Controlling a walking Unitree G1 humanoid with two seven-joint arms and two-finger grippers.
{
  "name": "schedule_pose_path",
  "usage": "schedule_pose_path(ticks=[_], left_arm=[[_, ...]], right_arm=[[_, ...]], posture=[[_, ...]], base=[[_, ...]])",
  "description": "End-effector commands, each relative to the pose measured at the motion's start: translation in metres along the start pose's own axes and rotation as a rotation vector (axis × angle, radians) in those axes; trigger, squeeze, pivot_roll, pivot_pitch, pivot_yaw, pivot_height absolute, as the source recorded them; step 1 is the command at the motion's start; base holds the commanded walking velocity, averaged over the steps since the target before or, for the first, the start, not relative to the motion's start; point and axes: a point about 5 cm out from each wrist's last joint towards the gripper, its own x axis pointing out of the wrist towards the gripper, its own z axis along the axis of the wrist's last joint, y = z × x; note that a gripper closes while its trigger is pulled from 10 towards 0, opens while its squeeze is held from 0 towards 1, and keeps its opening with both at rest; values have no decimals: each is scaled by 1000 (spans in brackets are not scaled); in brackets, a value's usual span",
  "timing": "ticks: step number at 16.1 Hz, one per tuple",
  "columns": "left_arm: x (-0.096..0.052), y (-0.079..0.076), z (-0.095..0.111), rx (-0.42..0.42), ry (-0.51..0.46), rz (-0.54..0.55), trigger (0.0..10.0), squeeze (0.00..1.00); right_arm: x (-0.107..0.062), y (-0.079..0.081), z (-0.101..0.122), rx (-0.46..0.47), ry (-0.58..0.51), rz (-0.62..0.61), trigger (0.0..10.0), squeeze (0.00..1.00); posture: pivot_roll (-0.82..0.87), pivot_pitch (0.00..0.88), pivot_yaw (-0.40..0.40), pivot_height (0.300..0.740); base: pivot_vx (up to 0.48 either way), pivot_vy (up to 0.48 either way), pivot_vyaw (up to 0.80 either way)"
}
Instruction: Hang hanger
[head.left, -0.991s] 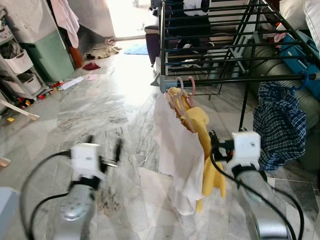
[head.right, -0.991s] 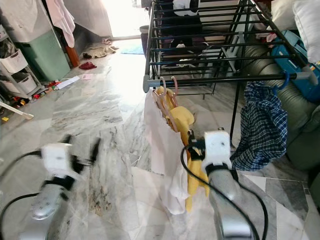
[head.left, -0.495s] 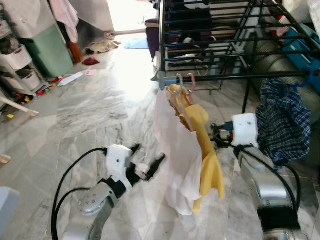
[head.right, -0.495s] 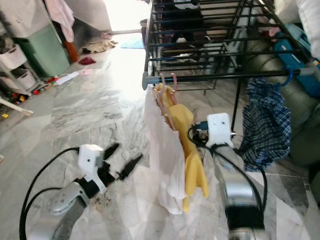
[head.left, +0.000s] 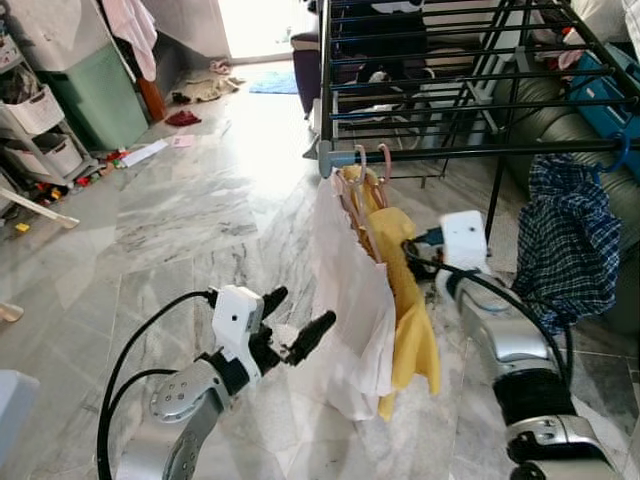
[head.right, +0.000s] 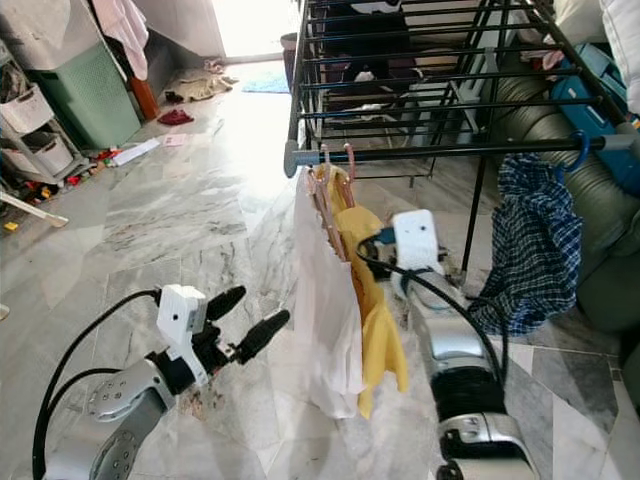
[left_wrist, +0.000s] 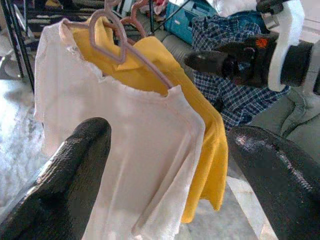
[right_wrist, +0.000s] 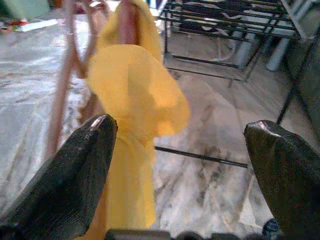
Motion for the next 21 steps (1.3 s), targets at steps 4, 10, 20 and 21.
schedule_pose_path(ticks=[4,10,20,21], left_arm=[[-2,-2,1,8,15,-16,10000,0],[-2,-4,-3,0,30,-20,10000,0],[-2,-4,-4,6,44,-21,10000,0],[-2,-4,-4,6,45,-23,10000,0]], right_arm=[[1,16,-17,-10,85,114,10000,0],[5,12,-12,-28,47,71,10000,0],[-4,-31,-36,-87,106,-106,10000,0],[-3,-28,-34,-79,88,-82,10000,0]], posture=[[-75,97,82,740],[-78,91,82,740],[-79,93,87,740],[-79,93,87,740]], base=[[0,0,0],[0,0,0],[0,0,0],[0,0,0]])
